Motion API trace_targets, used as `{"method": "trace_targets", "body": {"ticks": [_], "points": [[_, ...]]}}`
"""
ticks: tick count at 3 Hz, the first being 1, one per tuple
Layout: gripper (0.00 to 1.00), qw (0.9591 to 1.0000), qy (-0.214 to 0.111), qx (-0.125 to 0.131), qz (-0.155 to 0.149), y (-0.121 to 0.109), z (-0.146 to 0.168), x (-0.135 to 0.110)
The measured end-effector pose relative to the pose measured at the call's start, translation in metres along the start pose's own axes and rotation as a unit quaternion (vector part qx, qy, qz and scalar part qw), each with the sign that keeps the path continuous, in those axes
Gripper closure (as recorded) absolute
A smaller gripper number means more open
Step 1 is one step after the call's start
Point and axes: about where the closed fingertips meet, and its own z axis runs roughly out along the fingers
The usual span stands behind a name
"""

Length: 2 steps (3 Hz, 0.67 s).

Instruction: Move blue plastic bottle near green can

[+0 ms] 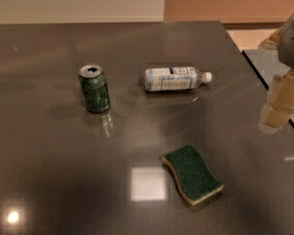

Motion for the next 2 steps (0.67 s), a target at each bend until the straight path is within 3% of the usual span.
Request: {"method": "trace_targets", "body": {"ticks": [2], "points": [[0.0,0.9997,-0.017,-0.002,-0.017,-0.03,0.021,-0.013]]}}
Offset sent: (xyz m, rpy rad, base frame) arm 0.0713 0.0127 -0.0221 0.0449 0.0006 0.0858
